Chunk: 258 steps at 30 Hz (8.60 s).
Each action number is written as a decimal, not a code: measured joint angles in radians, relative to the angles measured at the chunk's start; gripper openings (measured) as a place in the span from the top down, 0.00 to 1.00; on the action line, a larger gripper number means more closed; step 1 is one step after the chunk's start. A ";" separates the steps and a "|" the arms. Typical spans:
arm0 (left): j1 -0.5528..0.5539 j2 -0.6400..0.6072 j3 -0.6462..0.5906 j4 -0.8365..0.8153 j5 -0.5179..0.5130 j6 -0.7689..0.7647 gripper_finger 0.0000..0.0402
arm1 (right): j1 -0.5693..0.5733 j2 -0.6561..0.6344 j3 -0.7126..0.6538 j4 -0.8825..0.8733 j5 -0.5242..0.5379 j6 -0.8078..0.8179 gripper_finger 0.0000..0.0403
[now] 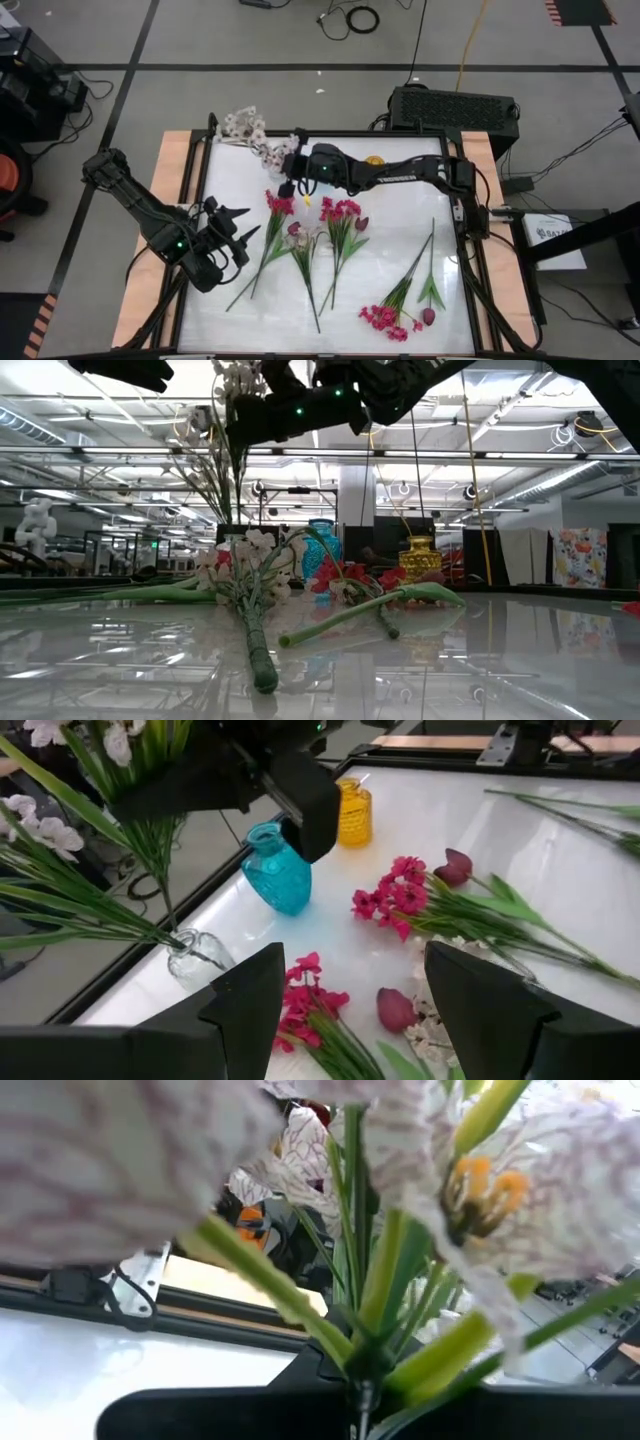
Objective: Sort flowers into vase by color
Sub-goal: Put the left white flower into the transparent vase, then put the white flower into the transparent vase
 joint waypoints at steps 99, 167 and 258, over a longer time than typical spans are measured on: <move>0.000 -0.008 0.000 0.004 -0.058 0.006 0.38 | -0.103 -0.132 -0.001 -0.317 0.006 0.500 0.32; -0.002 -0.005 0.000 0.095 0.000 0.000 0.38 | 0.067 -0.450 0.439 -1.723 0.183 0.615 0.15; -0.134 -0.053 -0.002 0.257 -0.110 0.131 0.38 | 0.629 -0.458 -0.099 -0.976 0.512 0.938 1.00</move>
